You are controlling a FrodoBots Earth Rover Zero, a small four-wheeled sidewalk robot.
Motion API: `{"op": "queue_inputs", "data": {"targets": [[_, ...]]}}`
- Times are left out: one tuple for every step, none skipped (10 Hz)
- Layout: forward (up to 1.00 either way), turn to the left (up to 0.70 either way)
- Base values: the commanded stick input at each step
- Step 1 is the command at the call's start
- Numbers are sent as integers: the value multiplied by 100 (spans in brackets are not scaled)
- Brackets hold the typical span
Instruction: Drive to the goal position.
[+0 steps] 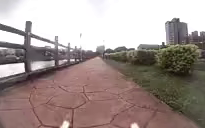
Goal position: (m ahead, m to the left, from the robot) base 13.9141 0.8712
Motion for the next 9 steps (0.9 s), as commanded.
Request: {"op": "queue_inputs", "data": {"targets": [[70,0],[70,0],[70,0],[70,0],[70,0],[70,0],[70,0],[70,0],[70,0]]}}
